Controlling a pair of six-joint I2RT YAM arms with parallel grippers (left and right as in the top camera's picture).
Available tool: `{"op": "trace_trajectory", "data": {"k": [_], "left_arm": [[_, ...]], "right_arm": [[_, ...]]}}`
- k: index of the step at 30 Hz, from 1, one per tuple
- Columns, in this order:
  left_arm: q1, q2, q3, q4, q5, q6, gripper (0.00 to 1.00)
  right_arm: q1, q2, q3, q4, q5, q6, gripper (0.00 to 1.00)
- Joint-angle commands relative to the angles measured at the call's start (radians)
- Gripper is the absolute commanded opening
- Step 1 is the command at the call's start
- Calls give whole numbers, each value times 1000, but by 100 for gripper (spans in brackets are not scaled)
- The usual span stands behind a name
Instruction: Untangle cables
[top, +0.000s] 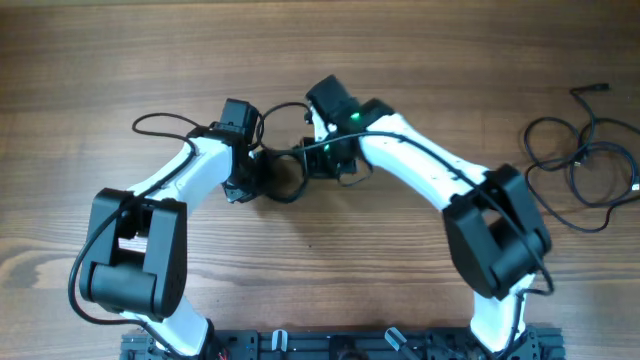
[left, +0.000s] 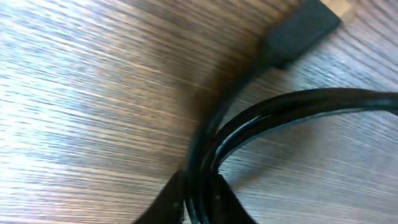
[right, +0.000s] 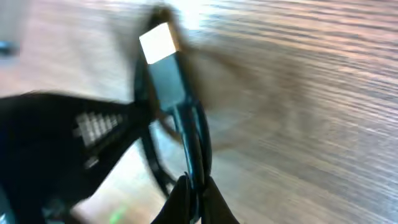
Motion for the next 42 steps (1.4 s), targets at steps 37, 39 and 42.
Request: {"op": "trace_trajectory", "data": {"k": [37, 39, 42], "left_arm": [[454, -62, -2, -180, 559, 269, 4], [453, -62, -2, -174, 443, 269, 10], [453, -61, -5, -155, 363, 269, 32]], "right_arm": [[-275, -18, -8, -121, 769, -114, 4], [-323, -18, -7, -119, 669, -122, 4], [-347, -18, -7, -109, 313, -229, 4]]}}
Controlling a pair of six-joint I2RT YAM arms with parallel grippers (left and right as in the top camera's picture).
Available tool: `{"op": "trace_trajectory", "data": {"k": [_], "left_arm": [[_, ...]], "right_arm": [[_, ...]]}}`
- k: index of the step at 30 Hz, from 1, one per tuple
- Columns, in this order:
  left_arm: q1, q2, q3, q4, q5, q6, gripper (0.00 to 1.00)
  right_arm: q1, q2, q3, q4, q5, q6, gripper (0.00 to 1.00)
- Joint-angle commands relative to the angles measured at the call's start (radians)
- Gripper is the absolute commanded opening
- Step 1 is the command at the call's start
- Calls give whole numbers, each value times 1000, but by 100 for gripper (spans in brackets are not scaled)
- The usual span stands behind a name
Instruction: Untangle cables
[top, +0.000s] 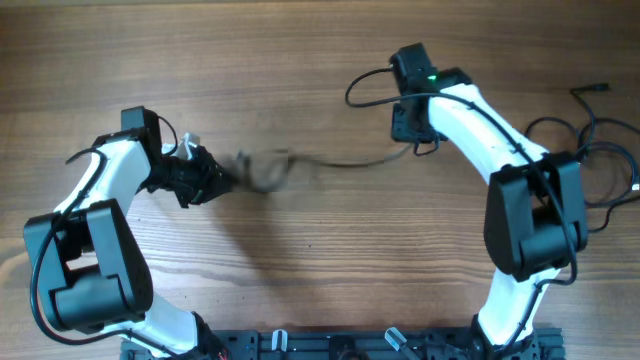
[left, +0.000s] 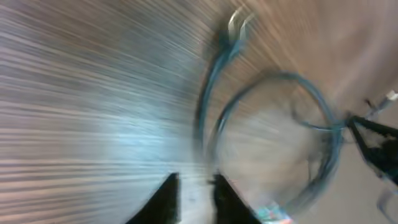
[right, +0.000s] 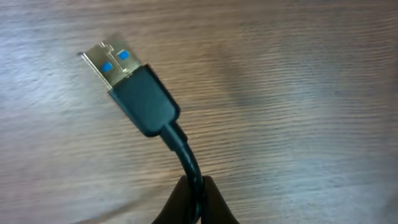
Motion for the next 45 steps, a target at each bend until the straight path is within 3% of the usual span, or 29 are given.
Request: {"op": "trace_trajectory", "data": {"k": [1, 4, 7, 13, 16, 20, 22, 23, 25, 27, 31, 33, 35, 37, 39, 41, 45], "left_arm": [[12, -19, -5, 28, -107, 16, 34], [12, -19, -5, 55, -108, 16, 40], [12, -19, -5, 59, -108, 16, 38], [-40, -19, -5, 80, -108, 15, 41], [-122, -19, -5, 138, -108, 3, 42], [-263, -19, -5, 232, -129, -14, 56], [-356, -19, -5, 273, -215, -14, 64], [-455, -18, -5, 315, -262, -14, 65], [-520, -13, -5, 348, -298, -30, 64], [-595, 10, -5, 377, -416, -117, 64], [-692, 98, -5, 437, -581, -175, 55], [-696, 126, -5, 428, -718, -251, 43], [-679, 132, -5, 360, -878, -365, 26], [-607, 132, -5, 246, -967, -417, 25], [-512, 132, -5, 168, -957, -458, 23], [-428, 132, -5, 140, -855, -460, 24], [-287, 132, -5, 158, -356, -311, 23]], "right_arm": [[-21, -14, -6, 7, -366, -140, 4], [-13, -14, -7, 3, -484, -166, 4], [-13, -14, -7, -1, -525, -186, 4], [-1, -14, -7, -84, -880, -567, 4], [28, -11, -7, -158, -753, -539, 4], [32, -11, -7, -200, -632, -438, 4], [32, -11, -7, -199, -632, -438, 4], [32, -11, -7, -192, -632, -428, 4], [32, -11, -7, -183, -632, -412, 4], [32, -11, -7, -180, -632, -412, 4], [32, -11, -7, -181, -632, -412, 4], [32, -11, -7, -181, -632, -412, 4], [32, -11, -7, -181, -632, -413, 4], [32, -11, -7, -181, -631, -414, 4], [32, -11, -7, -180, -609, -414, 4], [32, -11, -7, -181, -557, -407, 4], [32, -11, -7, -146, -483, -273, 4]]}}
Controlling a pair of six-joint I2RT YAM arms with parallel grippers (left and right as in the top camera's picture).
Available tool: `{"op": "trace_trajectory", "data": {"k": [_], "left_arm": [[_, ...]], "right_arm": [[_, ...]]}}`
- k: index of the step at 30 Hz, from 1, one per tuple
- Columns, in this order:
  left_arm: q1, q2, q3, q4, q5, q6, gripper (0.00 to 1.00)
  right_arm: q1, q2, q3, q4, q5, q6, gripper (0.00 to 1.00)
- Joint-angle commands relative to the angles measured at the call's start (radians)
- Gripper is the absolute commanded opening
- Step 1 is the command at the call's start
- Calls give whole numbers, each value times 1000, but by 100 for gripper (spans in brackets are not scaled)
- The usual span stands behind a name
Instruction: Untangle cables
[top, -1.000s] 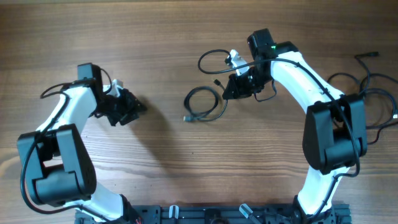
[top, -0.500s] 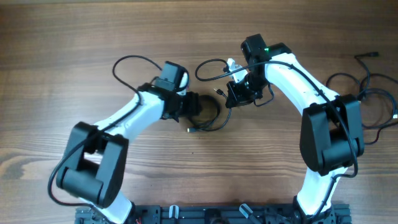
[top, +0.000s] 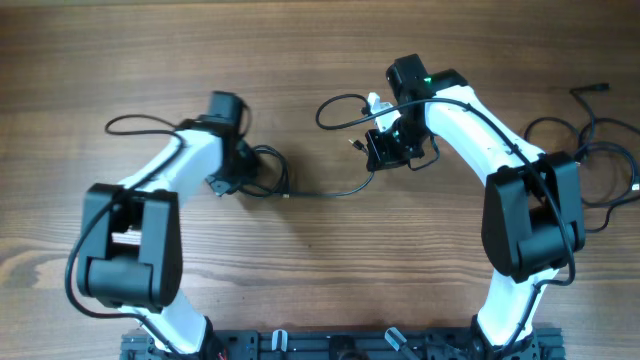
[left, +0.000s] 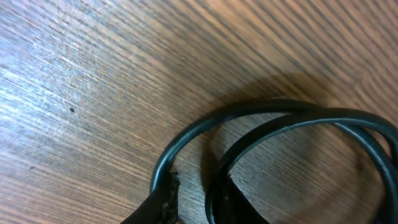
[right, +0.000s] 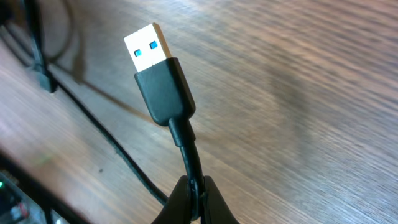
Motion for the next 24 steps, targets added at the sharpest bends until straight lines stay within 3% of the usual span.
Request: {"op": "trace_trajectory", "data": {"k": [1, 3, 5, 6, 17, 21, 24], "left_arm": [[85, 54, -48, -3, 308, 124, 23], [94, 54, -48, 0, 387, 141, 22], [97, 54, -48, 44, 591, 209, 11], [104, 54, -48, 73, 637, 217, 10], [103, 51, -46, 136, 628, 219, 31], [102, -15, -37, 140, 615, 227, 46], [100, -95, -26, 141, 489, 226, 59]], "right_arm": [[-2, -11, -3, 33, 53, 130, 4], [-2, -11, -3, 52, -13, 133, 4], [-2, -10, -3, 97, -20, 133, 5], [-2, -10, -3, 120, -13, 134, 6], [-2, -10, -3, 136, -64, 159, 7], [-2, -10, -3, 137, -64, 159, 7], [-2, -10, -3, 137, -64, 159, 7]]}}
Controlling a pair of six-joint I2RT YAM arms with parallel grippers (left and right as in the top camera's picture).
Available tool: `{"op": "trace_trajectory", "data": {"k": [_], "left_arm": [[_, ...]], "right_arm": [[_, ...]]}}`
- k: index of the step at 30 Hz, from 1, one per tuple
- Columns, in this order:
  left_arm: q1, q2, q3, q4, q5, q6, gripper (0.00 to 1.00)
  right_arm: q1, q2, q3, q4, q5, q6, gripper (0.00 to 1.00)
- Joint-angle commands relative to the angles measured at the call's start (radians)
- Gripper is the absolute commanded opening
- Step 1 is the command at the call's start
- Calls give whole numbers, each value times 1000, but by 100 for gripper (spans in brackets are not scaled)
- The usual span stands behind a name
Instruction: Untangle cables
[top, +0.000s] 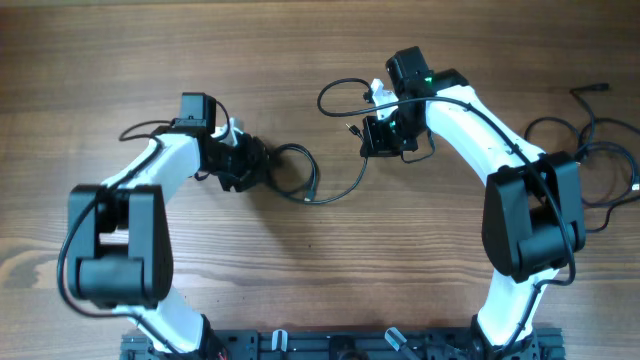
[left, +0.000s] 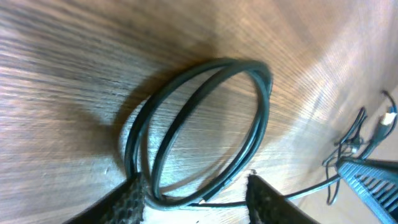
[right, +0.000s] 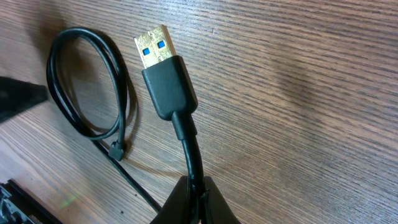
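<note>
One black cable (top: 345, 186) runs across the wooden table between my two grippers. Its coiled part (top: 297, 172) lies just right of my left gripper (top: 250, 165). In the left wrist view the coil (left: 205, 124) rests on the wood, its near edge between the wide-open fingers of the left gripper (left: 196, 202). My right gripper (top: 385, 135) is shut on the cable just behind its USB-A plug (right: 163, 71), and the right gripper (right: 191, 190) holds the plug off the table. A small loop (right: 93, 87) ends in a small connector (right: 117, 149).
A separate heap of thin black cables (top: 590, 160) lies at the table's right edge, beside the right arm's base. The wooden tabletop (top: 320, 290) stretches towards the front, where a black rail (top: 340, 345) runs along the near edge.
My left gripper has opened, letting go of the coil, and sits a little further left, now pointing right. The coil lies loose on the table. The right gripper still holds the plug end, hardly moved.
Both grippers were shut on the bunched cable close together at the table's centre. Then they stood far apart, left and upper right, with the cable stretched between. Later the left was back at the coil, still closed. Now it is open and the coil lies free.
</note>
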Motion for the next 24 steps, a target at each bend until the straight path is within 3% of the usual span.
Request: {"op": "trace_trajectory", "data": {"k": [1, 5, 6, 9, 11, 15, 16, 17, 20, 22, 24], "left_arm": [[-10, -96, 16, 9, -117, 13, 59], [-109, -94, 15, 72, -324, 37, 62], [-166, -93, 15, 111, -423, 92, 62], [-281, -74, 15, 142, -674, 95, 63], [-310, -41, 15, 142, -764, 95, 59], [-292, 25, 15, 142, -773, 95, 58], [-281, 35, 15, 141, -773, 95, 55], [-267, 40, 15, 131, -774, 90, 33], [-203, 41, 15, 50, -803, -81, 9], [-133, 41, 15, -27, -764, -215, 4], [-71, 41, 15, -66, -576, -217, 4]], "right_arm": [[-1, -10, -3, 5, -24, 13, 7], [0, -10, -3, 6, -24, 14, 8], [0, -10, -3, 6, -24, 13, 8], [-1, -10, -3, 6, -23, 13, 8], [-1, -10, -3, 6, -23, 13, 8], [0, -10, -3, 9, -23, 11, 8], [-1, -10, -3, 9, -23, 11, 8], [-1, -10, -3, 9, -23, 10, 8], [-1, -10, -3, 9, -9, 10, 8], [-1, -10, -3, 7, 72, 11, 8], [-1, -10, -3, 11, 145, 14, 8]]}}
